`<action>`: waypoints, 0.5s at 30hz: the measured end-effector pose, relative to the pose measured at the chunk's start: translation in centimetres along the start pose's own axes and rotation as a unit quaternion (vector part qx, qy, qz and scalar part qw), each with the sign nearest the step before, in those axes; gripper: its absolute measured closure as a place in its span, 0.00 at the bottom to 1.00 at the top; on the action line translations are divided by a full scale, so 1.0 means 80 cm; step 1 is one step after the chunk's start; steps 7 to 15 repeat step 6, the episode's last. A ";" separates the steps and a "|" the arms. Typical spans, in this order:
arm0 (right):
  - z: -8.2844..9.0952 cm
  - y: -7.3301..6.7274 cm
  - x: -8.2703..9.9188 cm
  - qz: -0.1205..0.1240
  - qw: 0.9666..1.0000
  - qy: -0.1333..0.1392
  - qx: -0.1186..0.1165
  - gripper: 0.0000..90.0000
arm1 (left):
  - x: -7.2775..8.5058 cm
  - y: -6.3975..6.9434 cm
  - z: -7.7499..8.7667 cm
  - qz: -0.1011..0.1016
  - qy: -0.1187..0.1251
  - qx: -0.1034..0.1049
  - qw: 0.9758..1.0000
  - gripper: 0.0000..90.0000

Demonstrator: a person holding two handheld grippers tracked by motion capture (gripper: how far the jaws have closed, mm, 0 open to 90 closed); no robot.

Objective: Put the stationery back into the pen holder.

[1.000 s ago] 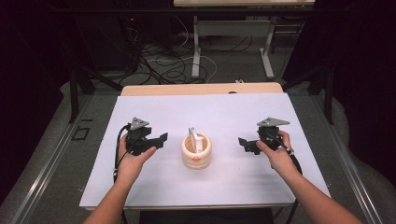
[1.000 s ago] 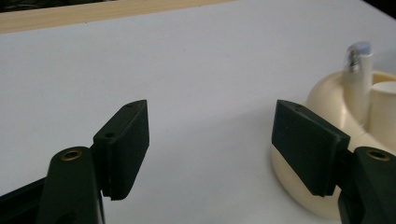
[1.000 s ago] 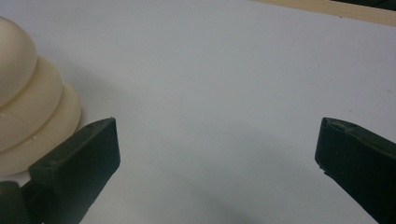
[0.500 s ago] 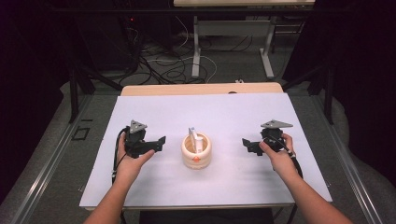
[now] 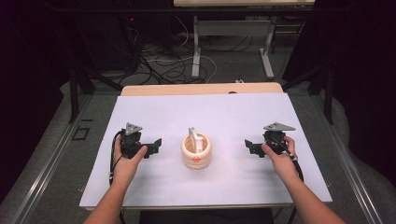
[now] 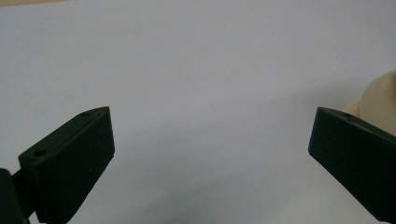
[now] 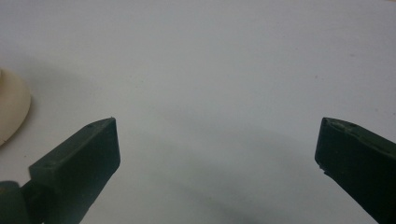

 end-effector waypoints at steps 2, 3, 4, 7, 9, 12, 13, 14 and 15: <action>0.000 0.001 0.001 -0.001 1.000 -0.001 0.001 0.00 | 0.000 -0.002 -0.001 0.001 0.002 -0.004 1.000 0.00; 0.001 0.002 0.002 0.000 1.000 -0.002 0.002 0.00 | 0.001 -0.002 -0.001 0.002 0.001 -0.003 1.000 0.00; 0.001 0.003 0.003 0.001 1.000 -0.003 0.002 0.00 | 0.002 -0.003 -0.002 0.000 0.000 -0.003 1.000 0.00; 0.001 0.005 0.003 -0.003 1.000 -0.002 0.002 0.00 | 0.004 -0.007 -0.004 -0.003 -0.003 -0.007 1.000 0.00; 0.001 0.005 0.003 -0.003 1.000 -0.002 0.002 0.00 | 0.004 -0.007 -0.004 -0.003 -0.003 -0.007 1.000 0.00; 0.001 0.005 0.003 -0.003 1.000 -0.002 0.002 0.00 | 0.004 -0.007 -0.004 -0.003 -0.003 -0.007 1.000 0.00; 0.001 0.005 0.003 -0.003 1.000 -0.002 0.002 0.00 | 0.004 -0.007 -0.004 -0.003 -0.003 -0.007 1.000 0.00; 0.001 0.005 0.003 -0.003 1.000 -0.002 0.002 0.00 | 0.004 -0.007 -0.004 -0.003 -0.003 -0.007 1.000 0.00; 0.001 0.005 0.003 -0.003 1.000 -0.002 0.002 0.00 | 0.004 -0.007 -0.004 -0.003 -0.003 -0.007 1.000 0.00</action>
Point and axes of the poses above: each handheld gripper's, and its own axes: z roughly backward along the jaws, x roughly out of its underside, y roughly to its right, the point moved 10 cm from there along -z, roughly forward along the jaws, and after that the axes turned 15 degrees about -y, right-handed, at the moved point
